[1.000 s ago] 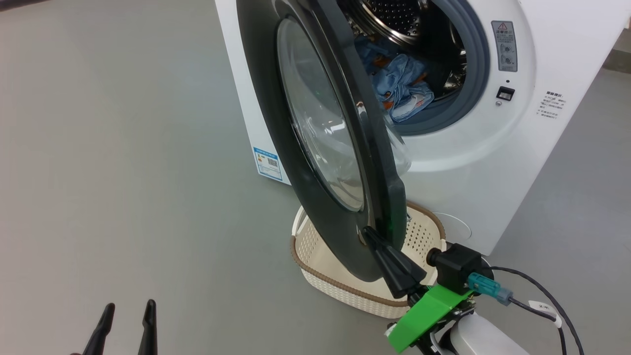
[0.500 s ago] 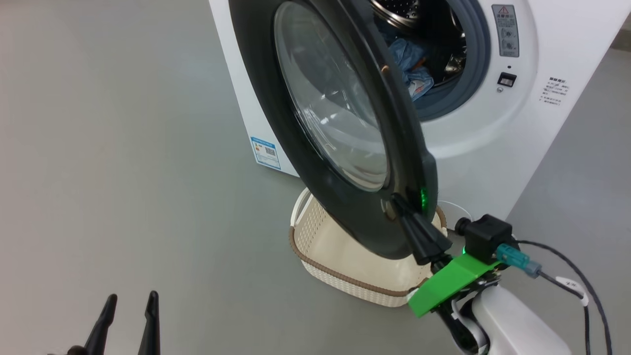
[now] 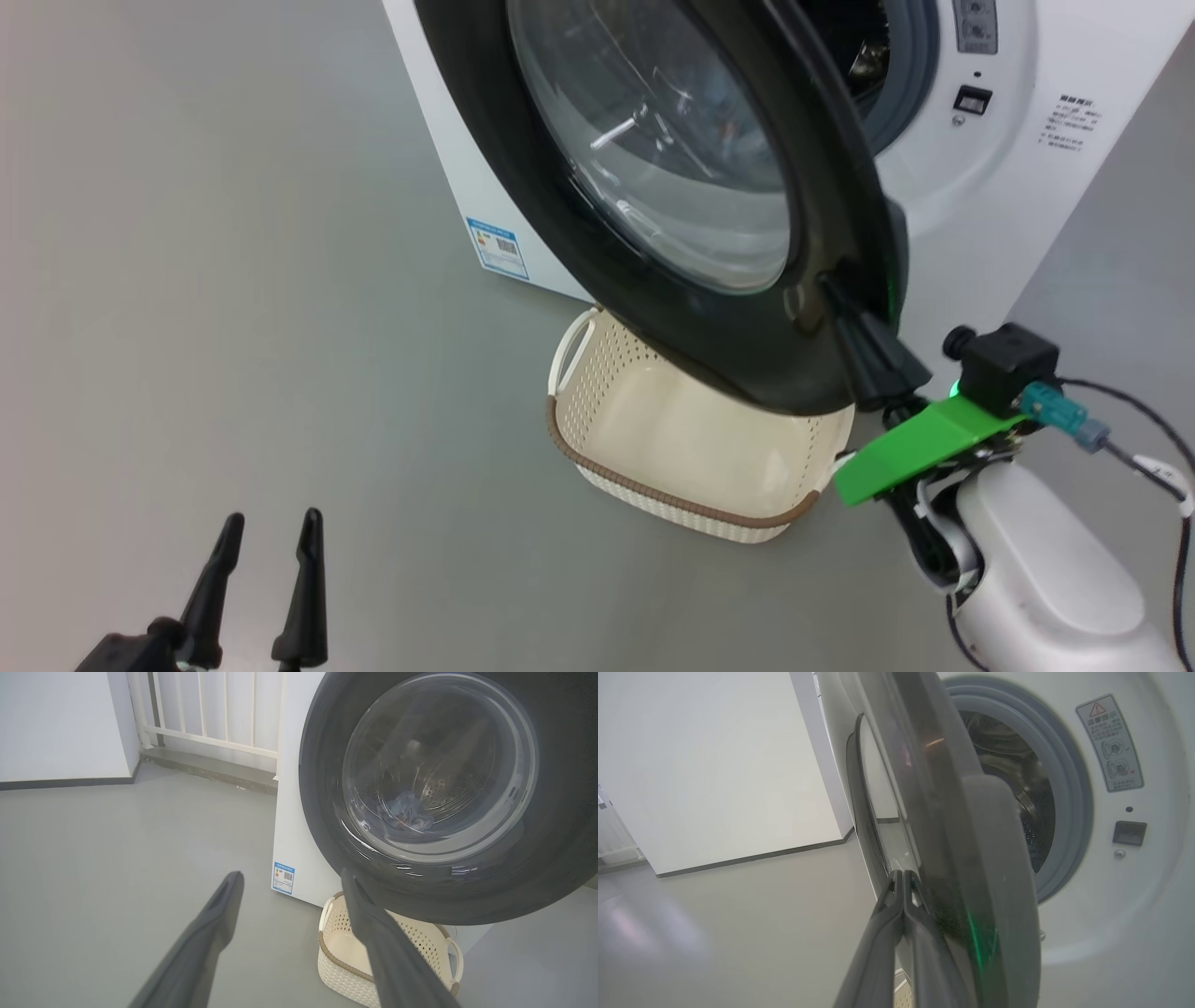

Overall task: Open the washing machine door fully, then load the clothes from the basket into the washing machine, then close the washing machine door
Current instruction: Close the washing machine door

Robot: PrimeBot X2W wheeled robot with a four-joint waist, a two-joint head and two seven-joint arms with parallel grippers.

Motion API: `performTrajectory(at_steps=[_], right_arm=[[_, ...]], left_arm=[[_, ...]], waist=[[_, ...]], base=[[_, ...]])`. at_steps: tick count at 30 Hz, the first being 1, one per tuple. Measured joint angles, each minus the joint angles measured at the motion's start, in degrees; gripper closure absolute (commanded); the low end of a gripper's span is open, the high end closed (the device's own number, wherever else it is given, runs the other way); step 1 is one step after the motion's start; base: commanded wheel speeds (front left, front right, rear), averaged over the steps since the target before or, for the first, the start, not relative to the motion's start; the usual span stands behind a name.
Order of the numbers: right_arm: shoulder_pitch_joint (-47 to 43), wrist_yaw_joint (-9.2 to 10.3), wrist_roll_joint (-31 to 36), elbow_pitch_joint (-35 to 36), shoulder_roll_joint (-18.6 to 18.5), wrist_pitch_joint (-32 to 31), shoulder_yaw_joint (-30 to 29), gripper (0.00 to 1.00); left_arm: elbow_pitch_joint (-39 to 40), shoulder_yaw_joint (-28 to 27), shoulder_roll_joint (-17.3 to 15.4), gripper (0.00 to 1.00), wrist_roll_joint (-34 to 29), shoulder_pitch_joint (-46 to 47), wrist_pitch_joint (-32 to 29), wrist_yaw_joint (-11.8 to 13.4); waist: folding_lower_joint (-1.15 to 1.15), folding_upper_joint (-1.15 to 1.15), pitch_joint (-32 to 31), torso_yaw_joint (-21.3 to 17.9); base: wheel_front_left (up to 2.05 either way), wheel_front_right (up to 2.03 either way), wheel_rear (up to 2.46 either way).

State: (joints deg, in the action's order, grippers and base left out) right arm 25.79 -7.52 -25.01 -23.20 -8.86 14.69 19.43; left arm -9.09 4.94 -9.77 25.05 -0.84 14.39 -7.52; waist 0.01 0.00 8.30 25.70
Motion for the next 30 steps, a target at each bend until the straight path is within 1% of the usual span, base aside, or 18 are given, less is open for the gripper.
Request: performTrajectory(at_steps=[7,20,30], right_arm=[[3.6,0.01,0.5,-0.9,-0.9,0.0,-2.9,1.00],[12.0,0.00,1.5,-3.1,-3.6,0.0,-5.8,1.00],[17.3,0.01,2.6,-4.6,-4.5,0.0,-8.7,1.00]], left_arm=[[0.4,0.7,0.6,0.00,0.0,2.1,0.0,0.0],[1.3,2.4,1.8,0.00,0.1,5.9,0.2,0.0],[1.5,4.0,2.2,0.00,0.6,8.4,0.2,0.0]], waist=[[0.00,0.00,2.6,0.1],[0.00,0.00,8.1,1.0],[0.00,0.00,11.7,2.2]], base=[[0.00,0.00,0.00],[0.00,0.00,0.00],[0.00,0.00,0.00]])
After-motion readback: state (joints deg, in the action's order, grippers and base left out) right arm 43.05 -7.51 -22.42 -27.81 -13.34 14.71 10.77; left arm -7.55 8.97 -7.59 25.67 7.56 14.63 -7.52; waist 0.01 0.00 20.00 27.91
